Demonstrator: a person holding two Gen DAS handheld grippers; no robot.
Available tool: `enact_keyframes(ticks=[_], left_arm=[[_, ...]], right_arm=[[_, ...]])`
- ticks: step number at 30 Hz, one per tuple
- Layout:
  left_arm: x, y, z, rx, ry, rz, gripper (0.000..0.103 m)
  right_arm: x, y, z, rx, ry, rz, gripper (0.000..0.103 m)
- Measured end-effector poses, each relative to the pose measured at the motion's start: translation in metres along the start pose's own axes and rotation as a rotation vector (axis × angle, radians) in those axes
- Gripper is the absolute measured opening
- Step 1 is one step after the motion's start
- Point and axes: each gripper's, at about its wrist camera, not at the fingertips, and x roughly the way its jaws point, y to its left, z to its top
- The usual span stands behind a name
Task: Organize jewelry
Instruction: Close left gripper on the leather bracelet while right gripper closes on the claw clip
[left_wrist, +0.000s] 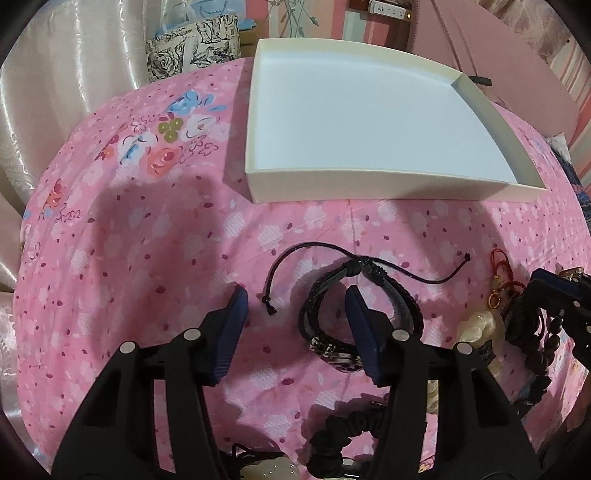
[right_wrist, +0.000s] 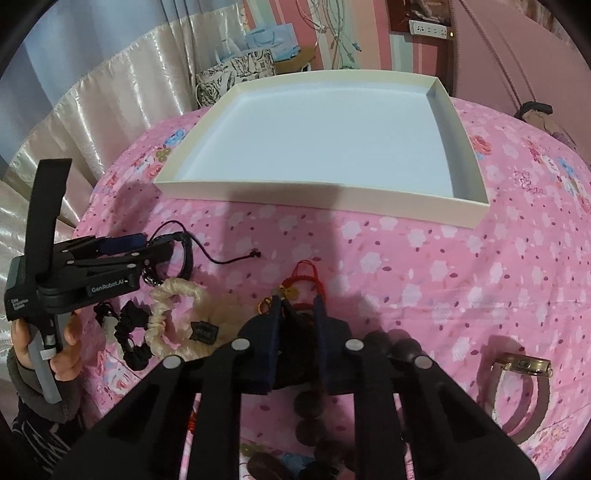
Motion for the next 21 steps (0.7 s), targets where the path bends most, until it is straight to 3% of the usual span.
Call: enact_keyframes(ticks=[4, 10, 14, 21], left_arm=[[-0.002, -0.001, -0.002, 0.01, -0.007, 0.01, 0.045], [-0.005, -0.002, -0.003, 0.012, -0.012, -0.005, 0.011], [-0.009, 0.002, -0.003, -0.008, -0.019, -0.009, 0.008], [-0.038, 0.002, -0.007, -0.002, -0.11, -0.02, 0.007]], right_arm=[[-0.003, -0.004, 0.001, 0.014, -0.02, -0.006, 0.006], [-0.006, -0.011, 0.002, 0.039, -0.035, 0.005, 0.005], [-0.01, -0.014, 0.003, 0.059, -0.055, 0.015, 0.005], [-0.02, -0.024, 0.007, 0.108, -0.111, 0.034, 0.005]])
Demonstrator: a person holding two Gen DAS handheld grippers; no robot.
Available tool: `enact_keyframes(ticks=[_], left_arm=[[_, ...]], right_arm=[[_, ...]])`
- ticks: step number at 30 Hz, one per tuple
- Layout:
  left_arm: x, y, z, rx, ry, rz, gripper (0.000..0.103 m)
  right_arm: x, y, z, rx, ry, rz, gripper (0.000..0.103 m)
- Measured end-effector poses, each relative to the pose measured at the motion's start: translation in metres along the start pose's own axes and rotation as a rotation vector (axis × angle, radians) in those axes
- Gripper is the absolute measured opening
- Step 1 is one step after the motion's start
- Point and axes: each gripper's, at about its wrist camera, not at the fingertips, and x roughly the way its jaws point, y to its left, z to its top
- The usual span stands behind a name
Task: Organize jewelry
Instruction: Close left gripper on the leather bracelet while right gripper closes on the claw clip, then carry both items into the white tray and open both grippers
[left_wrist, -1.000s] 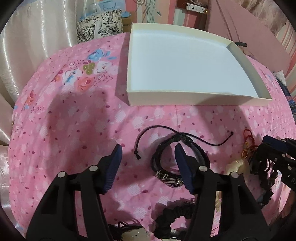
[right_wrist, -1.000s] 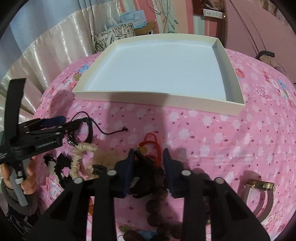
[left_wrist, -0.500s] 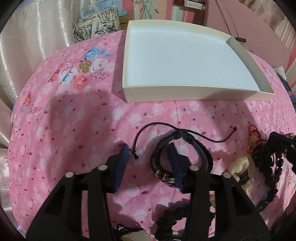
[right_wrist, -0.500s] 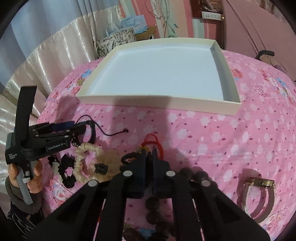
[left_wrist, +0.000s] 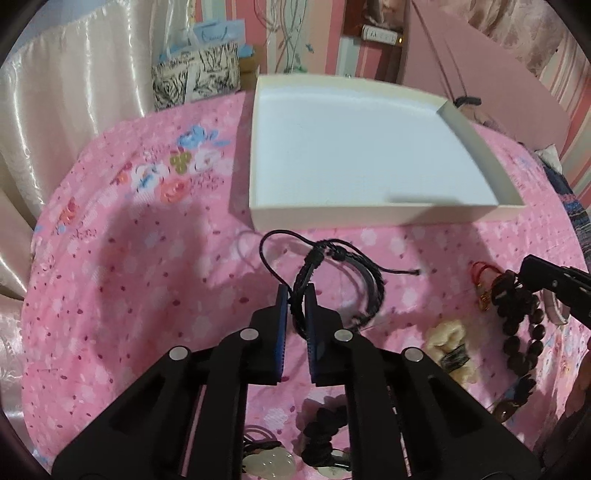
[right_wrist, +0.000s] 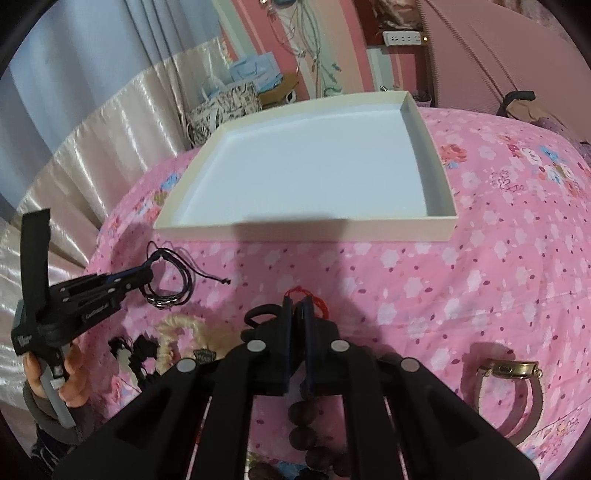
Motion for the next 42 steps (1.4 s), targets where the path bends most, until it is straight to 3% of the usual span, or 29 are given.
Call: enact_keyframes(ticks=[12, 23, 38, 42], left_arm=[[-0.036, -0.001, 0.009, -0.025, -0.092, -0.033, 0.006], [-0.058, -0.006, 0.015, -0.031, -0.147, -0.061, 0.006], [-0.075, -0.031, 0.088, 0.005, -0.236, -0.067, 0.006], [-0.054, -0.028, 0.119, -0.01, -0.205, -0.073, 0.006]], right_arm=[[-0.028, -0.015, 0.011, 0.07, -0.083, 0.022, 0.005], [-0.03, -0.022, 0.018, 0.104, -0.086, 0.033, 0.005], [-0.015, -0.03, 0.088, 0.147, -0.127, 0.0, 0.005], [-0.001, -0.034, 0.123, 0.156, -0.159, -0.044, 0.005]])
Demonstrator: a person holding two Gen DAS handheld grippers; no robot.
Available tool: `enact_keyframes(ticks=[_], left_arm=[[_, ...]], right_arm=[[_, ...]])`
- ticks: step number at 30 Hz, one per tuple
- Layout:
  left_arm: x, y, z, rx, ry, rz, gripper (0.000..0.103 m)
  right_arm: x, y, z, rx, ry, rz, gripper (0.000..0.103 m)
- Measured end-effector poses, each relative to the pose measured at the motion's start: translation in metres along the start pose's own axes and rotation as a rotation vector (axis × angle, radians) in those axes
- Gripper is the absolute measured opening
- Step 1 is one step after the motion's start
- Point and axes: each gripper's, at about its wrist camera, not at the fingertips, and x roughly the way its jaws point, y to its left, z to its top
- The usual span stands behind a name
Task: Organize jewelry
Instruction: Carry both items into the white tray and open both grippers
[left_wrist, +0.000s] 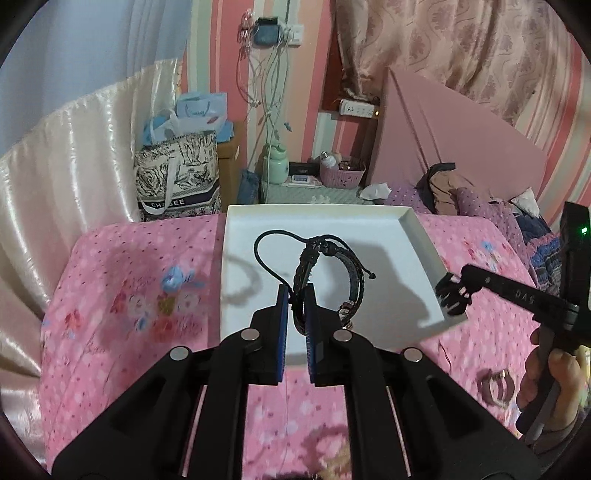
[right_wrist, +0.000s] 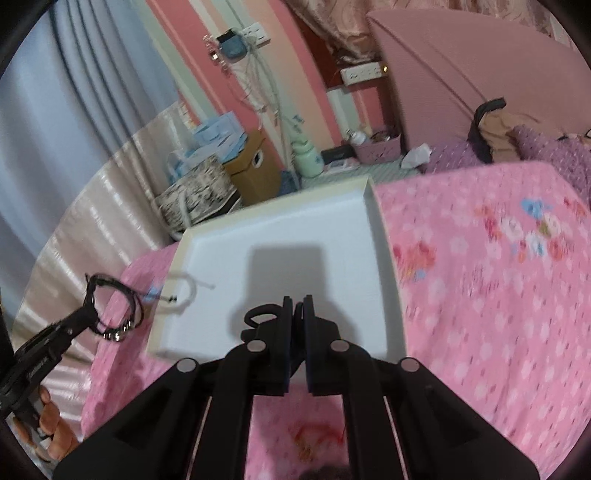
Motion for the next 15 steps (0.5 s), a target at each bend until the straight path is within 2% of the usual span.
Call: enact_keyframes(ticks=[5, 12, 15], left_arm=[[0.048, 0.008, 0.025, -0.002, 0.004, 0.028, 0.006], [0.124, 0.018, 0.048, -0.019, 0.064, 0.055, 0.006], [0.15, 0.023, 0.056, -0.031, 0.099, 0.061, 0.006]], right_arm=[[0.043, 0.006, 0.034, -0.008, -0.008, -0.045, 0.005], [0.105, 0.031, 0.065, -0.05, 0.027, -0.067, 0.005], [0.131, 0.045, 0.072, -0.085, 0.054, -0.106, 0.005]])
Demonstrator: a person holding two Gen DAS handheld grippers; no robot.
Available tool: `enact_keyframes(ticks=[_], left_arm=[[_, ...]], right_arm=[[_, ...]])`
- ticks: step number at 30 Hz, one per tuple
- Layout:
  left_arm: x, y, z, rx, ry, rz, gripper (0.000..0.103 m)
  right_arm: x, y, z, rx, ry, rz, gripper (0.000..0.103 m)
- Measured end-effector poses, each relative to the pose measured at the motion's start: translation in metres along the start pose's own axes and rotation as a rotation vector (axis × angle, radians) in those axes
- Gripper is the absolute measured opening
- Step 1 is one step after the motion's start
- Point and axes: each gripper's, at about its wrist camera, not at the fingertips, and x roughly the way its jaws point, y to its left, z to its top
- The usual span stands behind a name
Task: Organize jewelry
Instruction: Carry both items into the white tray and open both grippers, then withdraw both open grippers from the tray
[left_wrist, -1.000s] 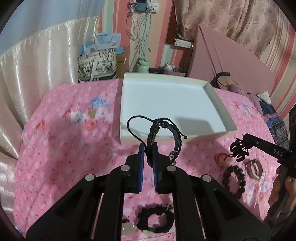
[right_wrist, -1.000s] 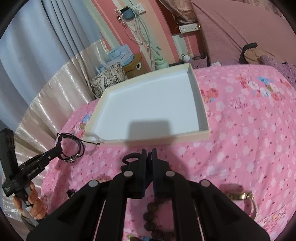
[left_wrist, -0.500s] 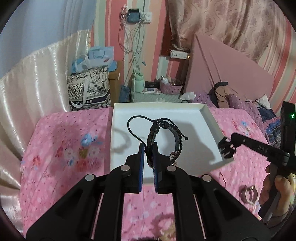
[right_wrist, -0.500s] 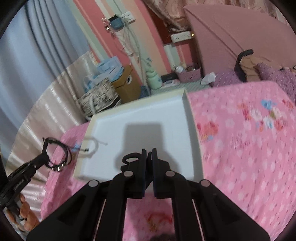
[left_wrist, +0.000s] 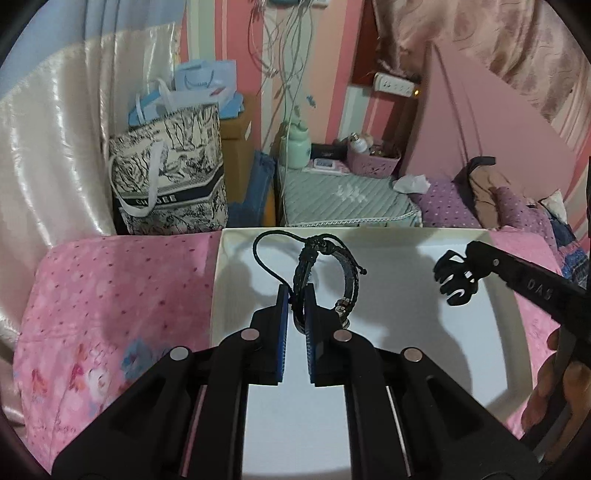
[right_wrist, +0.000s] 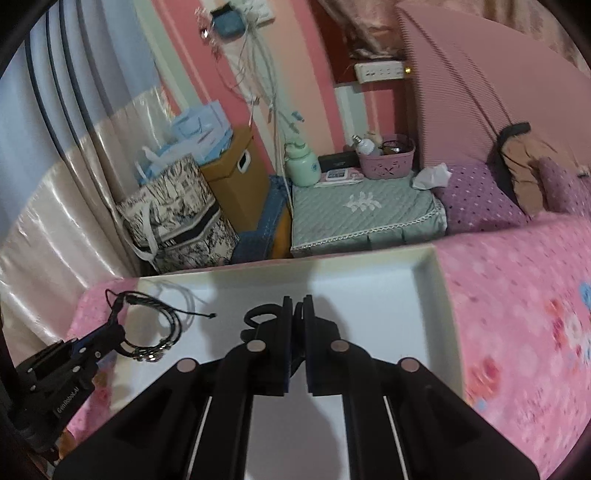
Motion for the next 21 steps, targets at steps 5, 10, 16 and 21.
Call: enact_keyframes(ticks=[5, 10, 16, 21], left_arm=[[0.026, -0.006, 0.008, 0.046, 0.026, 0.058, 0.006], [0.044, -0.004, 0.011, 0.043, 0.051, 0.076, 0.006], [0.051, 0.001, 0.007, 0.027, 0.067, 0.084, 0.007], [0.038, -0.002, 0.002, 0.029, 0.053, 0.072, 0.026]], right_arm=[[0.023, 0.012, 0.01, -0.03, 0.02, -0.076, 0.005], [0.034, 0.014, 0.01, -0.05, 0.029, -0.121, 0.006], [0.034, 0.007, 0.012, -0.03, 0.034, -0.093, 0.009], [0.022, -0.001, 0.011, -0.005, 0.021, -0.057, 0.054]])
